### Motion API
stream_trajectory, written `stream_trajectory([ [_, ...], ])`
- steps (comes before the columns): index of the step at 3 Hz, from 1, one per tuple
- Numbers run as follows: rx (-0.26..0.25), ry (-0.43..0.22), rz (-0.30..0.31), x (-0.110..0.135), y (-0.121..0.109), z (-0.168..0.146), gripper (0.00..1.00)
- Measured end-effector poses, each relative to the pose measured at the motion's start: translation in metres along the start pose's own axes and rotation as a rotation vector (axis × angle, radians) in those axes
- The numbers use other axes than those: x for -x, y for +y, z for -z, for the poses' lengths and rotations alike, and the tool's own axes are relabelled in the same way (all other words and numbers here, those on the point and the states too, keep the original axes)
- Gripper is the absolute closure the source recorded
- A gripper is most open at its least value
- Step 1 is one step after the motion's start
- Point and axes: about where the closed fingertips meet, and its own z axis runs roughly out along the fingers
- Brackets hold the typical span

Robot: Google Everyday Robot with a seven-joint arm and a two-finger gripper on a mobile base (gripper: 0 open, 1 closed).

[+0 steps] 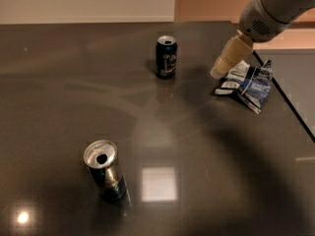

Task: Knock pepsi can over

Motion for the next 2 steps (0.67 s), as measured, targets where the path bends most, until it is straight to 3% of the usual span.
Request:
stream_trajectory([
  [2,-0.014,-0.144,-0.148,0.041,-0.036,-0.066,0.00],
])
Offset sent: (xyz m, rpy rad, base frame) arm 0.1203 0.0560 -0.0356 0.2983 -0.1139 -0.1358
